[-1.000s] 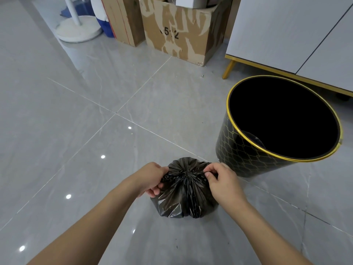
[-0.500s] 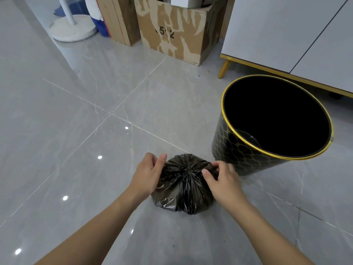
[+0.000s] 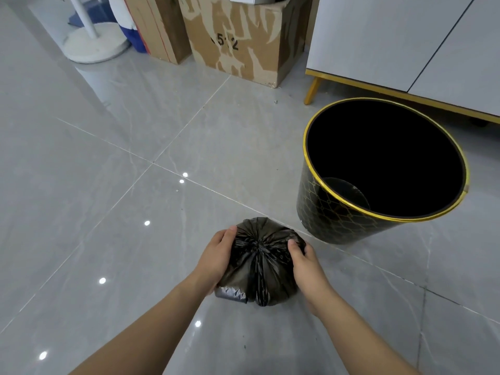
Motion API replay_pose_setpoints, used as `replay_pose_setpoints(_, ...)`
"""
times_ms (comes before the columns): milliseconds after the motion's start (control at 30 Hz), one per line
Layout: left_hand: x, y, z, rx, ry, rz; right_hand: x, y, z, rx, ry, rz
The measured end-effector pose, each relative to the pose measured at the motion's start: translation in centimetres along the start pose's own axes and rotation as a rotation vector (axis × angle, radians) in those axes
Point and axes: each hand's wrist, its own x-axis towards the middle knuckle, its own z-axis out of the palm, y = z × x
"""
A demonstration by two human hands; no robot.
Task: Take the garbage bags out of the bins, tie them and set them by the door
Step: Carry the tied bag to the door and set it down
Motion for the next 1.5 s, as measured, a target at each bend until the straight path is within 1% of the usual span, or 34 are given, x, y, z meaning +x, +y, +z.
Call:
replay_pose_setpoints(133, -2.7, 3.5, -0.2, 0.018, 0.024, -0.081, -3.7, -2.9, 0.0, -0.026, 0.02, 0.053)
replay_pose_setpoints(233, -7.5, 9.1, -1.3, 0.075, 0.023, -0.069, -9.0, -7.3, -1.0, -0.05, 0.039, 0.059)
replay_pose_setpoints(300, -11.8, 14.2, -2.2, 0.075, 0.005, -0.053, -13.3, -11.3, -2.2, -0.058, 0.049, 0.061)
replay_pose_setpoints(433, -22.3, 26.5, -3.3, -0.024, -0.04, -0.012, -23.2, -21.8, -6.2, -0.03, 0.086, 0.038)
replay_pose_setpoints(533, -30.3, 35.8, -2.7, 0.028, -0.079, 0.054, -31.5, -30.6, -10.5, -0.015, 0.152, -0.003)
replay_pose_setpoints(633, -38.5, 45.1, -1.0, 0.066, -0.085, 0.13, -40.6, -38.5, -15.7, -0.011, 0.232, 0.001)
replay_pose_setpoints(733, -46.7, 53.2, 1.1, 0.095, -0.089, 0.203, -49.4, -44.3, -20.8, 0.052, 0.314, 0.022)
replay_pose_setpoints(833, -53.0, 58.6, 3.7, 0.146, -0.152, 0.296, -56.1, -48.1, -25.2, 0.147, 0.413, 0.005)
replay_pose_setpoints(967, -57.5, 62.5, 7.5, 0.194, -0.237, 0.377, -61.0, -50.2, -29.9, 0.301, 0.503, -0.038)
replay_pose_setpoints(1167, -59.9, 64.2, 12.1, 0.256, -0.371, 0.449, -64.4, -49.7, -34.2, 0.453, 0.64, -0.037)
replay_pose_setpoints(1367, -62.5, 64.1, 18.1, 0.435, -0.651, 0.552, -68.8, -46.4, -36.4, 0.639, 0.842, 0.038)
replay_pose_setpoints(1500, -67.4, 62.0, 22.8, 0.568, -0.867, 0.596, -73.7, -41.9, -38.0, 0.821, 0.993, 0.084)
